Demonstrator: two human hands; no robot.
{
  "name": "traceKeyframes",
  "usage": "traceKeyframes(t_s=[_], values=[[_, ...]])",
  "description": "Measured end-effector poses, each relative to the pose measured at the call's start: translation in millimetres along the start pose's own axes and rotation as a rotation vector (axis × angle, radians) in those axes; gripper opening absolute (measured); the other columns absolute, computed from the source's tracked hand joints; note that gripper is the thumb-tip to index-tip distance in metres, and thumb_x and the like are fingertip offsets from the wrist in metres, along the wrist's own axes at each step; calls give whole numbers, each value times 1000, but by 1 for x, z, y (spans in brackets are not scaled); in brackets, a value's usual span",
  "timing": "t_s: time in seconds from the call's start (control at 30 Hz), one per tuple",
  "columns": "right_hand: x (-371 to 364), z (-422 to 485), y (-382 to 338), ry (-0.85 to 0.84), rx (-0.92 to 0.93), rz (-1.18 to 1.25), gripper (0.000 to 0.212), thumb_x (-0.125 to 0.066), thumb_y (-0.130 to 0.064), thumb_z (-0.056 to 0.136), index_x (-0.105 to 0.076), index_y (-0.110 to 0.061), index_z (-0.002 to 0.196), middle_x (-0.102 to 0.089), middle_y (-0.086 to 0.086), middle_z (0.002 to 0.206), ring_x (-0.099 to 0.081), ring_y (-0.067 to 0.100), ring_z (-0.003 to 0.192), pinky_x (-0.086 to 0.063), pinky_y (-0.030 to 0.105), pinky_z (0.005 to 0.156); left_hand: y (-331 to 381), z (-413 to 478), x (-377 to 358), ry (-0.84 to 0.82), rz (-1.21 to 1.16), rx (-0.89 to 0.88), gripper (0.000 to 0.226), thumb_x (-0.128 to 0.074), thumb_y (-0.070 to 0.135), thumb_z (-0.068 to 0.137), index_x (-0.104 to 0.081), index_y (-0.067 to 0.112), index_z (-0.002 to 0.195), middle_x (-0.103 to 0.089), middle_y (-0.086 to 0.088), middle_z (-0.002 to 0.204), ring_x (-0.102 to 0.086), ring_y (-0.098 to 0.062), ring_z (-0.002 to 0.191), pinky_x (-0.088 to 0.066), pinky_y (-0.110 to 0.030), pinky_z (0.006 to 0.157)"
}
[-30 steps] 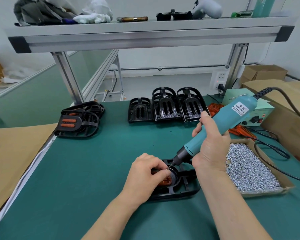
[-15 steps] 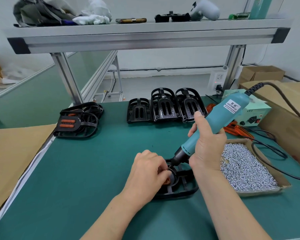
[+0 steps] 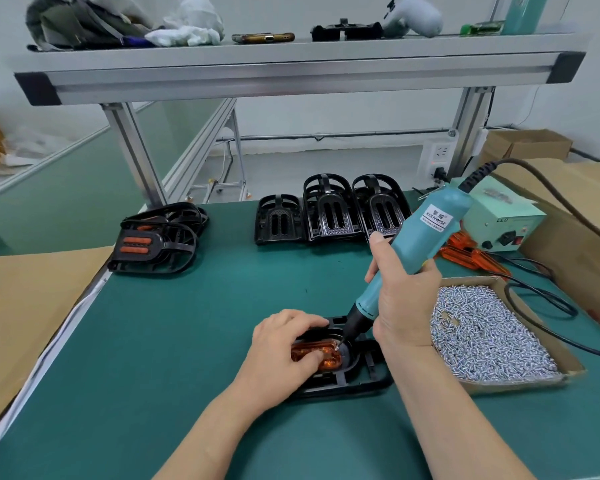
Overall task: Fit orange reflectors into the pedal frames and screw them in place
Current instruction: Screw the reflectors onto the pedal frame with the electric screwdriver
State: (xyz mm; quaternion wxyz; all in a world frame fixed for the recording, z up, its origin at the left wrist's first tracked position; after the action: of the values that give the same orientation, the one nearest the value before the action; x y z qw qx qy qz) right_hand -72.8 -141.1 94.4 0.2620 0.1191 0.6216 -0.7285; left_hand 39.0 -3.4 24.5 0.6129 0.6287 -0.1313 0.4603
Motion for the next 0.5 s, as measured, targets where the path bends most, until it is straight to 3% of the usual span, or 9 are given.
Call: traceKeyframes(t_s=[0.1, 0.23, 0.5], values=[[-2, -1, -1, -24, 18, -23, 25, -78, -22, 79, -60, -28, 64, -51, -4, 52, -47, 11, 45, -43, 20, 51, -1, 0, 0, 10, -18, 2, 42, -62, 37, 77, -63, 39, 120, -57, 20, 116, -49, -7, 116, -34, -41, 108], [-3, -3, 0, -23, 48, -69, 25, -78, -23, 78, -56, -17, 69, -51, -3, 52, -47, 11, 45, -43, 20, 51, -3, 1, -1, 15, -23, -4, 42, -62, 36, 77, -64, 37, 120, -58, 19, 116, -50, -8, 115, -36, -42, 107], [-13, -6, 5, -99, 68, -120, 20, -80, -30, 75, -62, -20, 71, -54, -1, 57, -48, 14, 48, -44, 21, 52, -5, 1, -3, 7, -28, 6, 43, -60, 37, 76, -63, 39, 119, -59, 19, 113, -51, -9, 115, -35, -42, 107]])
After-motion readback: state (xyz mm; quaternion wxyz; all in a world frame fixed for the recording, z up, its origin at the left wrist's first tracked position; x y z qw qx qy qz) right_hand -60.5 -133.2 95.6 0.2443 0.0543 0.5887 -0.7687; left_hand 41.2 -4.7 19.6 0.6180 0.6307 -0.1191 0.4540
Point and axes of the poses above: each hand's wrist, its own z-axis towards the middle knuckle, its own x-axis out of the back of the hand, y = z × x, the point moved 5 cm from there along z, towards the middle knuckle
